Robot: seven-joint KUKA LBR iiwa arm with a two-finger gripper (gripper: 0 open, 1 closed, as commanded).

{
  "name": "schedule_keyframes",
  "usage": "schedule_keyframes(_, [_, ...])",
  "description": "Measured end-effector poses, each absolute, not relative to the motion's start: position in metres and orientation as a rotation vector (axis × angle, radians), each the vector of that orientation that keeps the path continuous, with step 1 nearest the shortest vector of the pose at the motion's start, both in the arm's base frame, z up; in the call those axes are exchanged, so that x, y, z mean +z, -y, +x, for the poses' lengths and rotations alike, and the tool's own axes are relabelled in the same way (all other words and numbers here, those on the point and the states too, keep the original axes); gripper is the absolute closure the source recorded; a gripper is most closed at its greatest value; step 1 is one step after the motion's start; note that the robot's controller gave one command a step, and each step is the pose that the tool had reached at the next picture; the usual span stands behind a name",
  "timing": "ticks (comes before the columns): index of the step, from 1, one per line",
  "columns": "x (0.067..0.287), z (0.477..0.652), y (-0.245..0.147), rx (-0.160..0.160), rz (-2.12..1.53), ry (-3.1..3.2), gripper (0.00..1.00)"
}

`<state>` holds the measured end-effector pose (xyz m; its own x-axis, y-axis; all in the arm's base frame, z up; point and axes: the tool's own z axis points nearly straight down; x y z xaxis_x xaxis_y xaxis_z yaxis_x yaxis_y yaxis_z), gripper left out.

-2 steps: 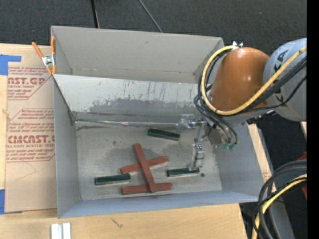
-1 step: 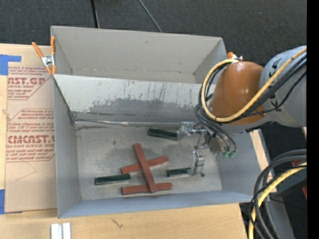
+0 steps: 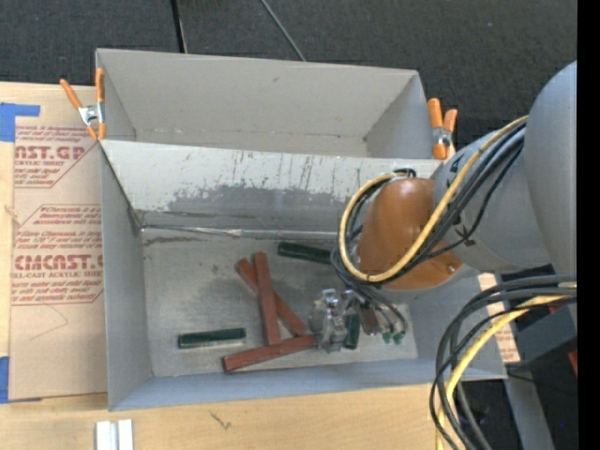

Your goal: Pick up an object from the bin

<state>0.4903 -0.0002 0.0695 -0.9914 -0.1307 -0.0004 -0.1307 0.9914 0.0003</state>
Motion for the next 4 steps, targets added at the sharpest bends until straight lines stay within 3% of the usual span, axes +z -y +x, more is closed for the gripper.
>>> schedule_keyframes(1, [0.07, 0.491, 0.0, 0.0, -0.204, -3.129, 0.0])
schedule_keyframes(3, [0.073, 0.492, -0.006, -0.002, -0.222, -3.131, 0.0])
schedule_keyframes(4, [0.084, 0.5, -0.031, 0.002, -0.097, -3.14, 0.0])
